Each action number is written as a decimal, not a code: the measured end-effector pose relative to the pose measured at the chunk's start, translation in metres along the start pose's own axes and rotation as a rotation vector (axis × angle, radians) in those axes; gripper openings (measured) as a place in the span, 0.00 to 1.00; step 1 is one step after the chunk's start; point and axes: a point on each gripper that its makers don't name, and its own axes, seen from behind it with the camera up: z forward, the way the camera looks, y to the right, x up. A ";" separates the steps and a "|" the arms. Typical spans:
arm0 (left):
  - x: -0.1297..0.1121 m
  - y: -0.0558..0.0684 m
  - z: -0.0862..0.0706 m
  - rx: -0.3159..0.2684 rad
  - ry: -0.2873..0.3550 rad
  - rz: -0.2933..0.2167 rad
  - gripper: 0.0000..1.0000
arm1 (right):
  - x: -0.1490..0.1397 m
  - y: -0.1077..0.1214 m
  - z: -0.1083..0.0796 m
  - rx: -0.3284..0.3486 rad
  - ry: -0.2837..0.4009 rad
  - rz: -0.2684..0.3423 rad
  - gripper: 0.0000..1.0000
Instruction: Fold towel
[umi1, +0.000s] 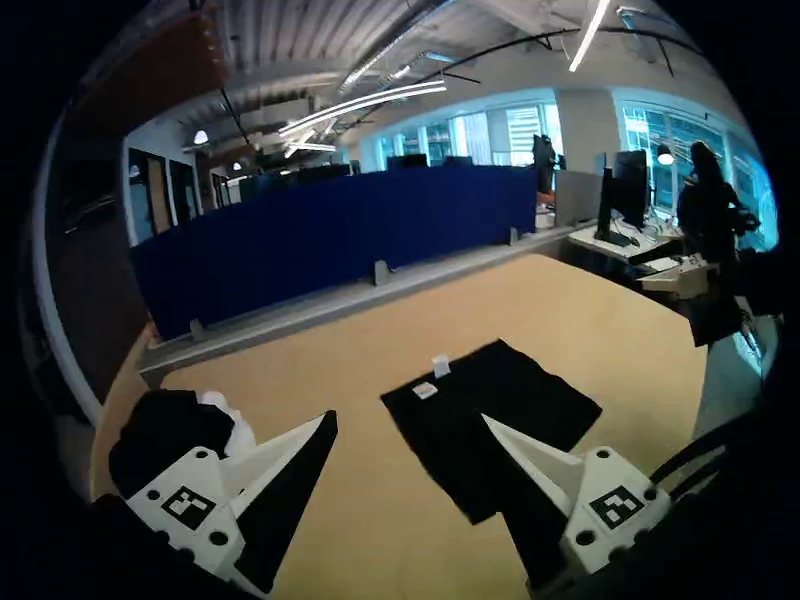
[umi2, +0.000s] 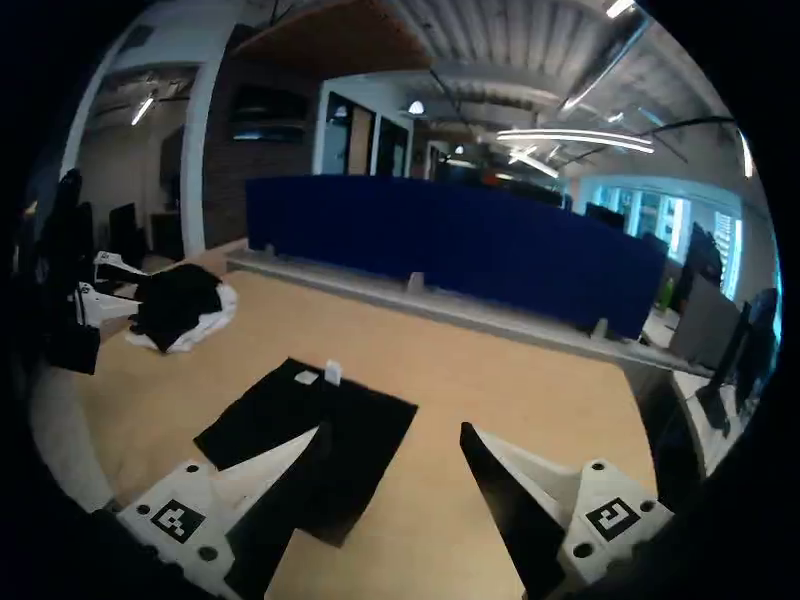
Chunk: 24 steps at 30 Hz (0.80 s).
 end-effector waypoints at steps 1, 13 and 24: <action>-0.006 0.003 0.001 -0.016 -0.021 0.002 0.97 | -0.005 -0.004 0.001 0.018 -0.022 -0.002 1.00; -0.053 0.025 0.010 -0.098 -0.163 0.037 0.97 | -0.042 -0.032 0.012 0.120 -0.139 -0.037 1.00; -0.109 0.052 0.030 -0.149 -0.228 0.061 0.97 | -0.096 -0.048 0.029 0.156 -0.215 -0.069 1.00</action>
